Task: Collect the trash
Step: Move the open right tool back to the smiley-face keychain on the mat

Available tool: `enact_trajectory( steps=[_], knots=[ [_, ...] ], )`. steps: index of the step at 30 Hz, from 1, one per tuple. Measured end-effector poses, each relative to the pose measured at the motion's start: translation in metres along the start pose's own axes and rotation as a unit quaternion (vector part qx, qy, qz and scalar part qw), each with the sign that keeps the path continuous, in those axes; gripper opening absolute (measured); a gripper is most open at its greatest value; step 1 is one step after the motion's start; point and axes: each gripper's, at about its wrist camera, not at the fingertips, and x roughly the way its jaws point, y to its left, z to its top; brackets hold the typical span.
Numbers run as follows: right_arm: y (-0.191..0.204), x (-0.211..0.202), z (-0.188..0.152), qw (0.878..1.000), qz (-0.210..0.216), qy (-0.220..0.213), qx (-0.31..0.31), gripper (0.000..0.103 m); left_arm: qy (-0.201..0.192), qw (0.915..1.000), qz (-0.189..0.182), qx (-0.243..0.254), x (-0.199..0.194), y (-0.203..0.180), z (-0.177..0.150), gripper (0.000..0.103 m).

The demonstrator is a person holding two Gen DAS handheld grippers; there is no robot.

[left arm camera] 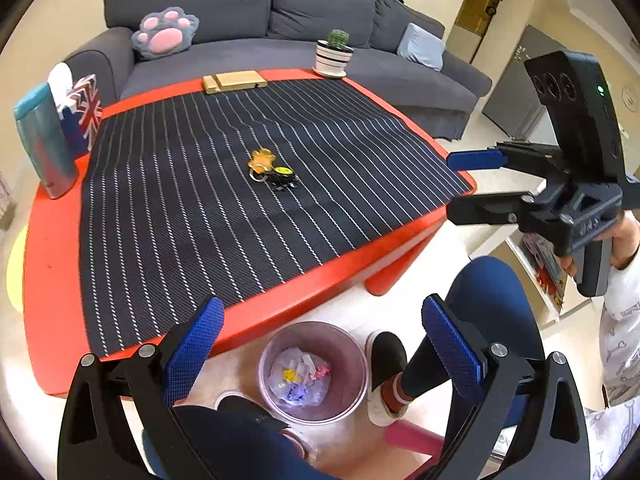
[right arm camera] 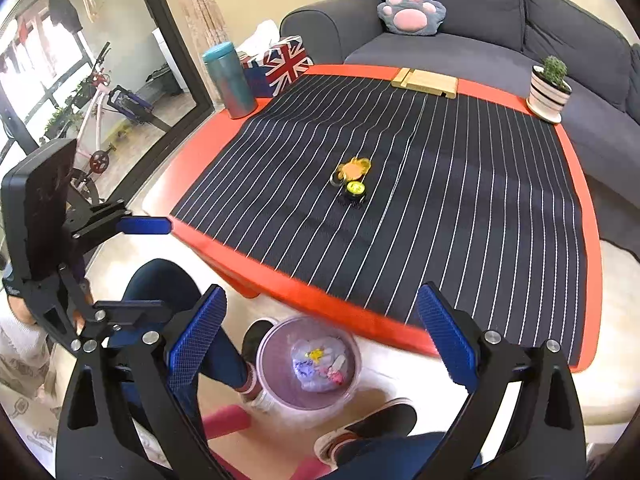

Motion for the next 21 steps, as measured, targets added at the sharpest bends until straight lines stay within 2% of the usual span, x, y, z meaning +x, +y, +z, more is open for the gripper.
enact_trajectory(
  steps=[13, 21],
  knots=[
    [-0.021, 0.046, 0.061, 1.0, 0.006, 0.03, -0.009, 0.095, -0.021, 0.9994, 0.011, -0.024, -0.005, 0.021, 0.01, 0.095],
    [-0.027, 0.089, 0.097, 0.997, 0.01, 0.07, -0.016, 0.094, -0.022, 0.9991, 0.013, -0.034, -0.004, 0.029, 0.01, 0.095]
  ],
)
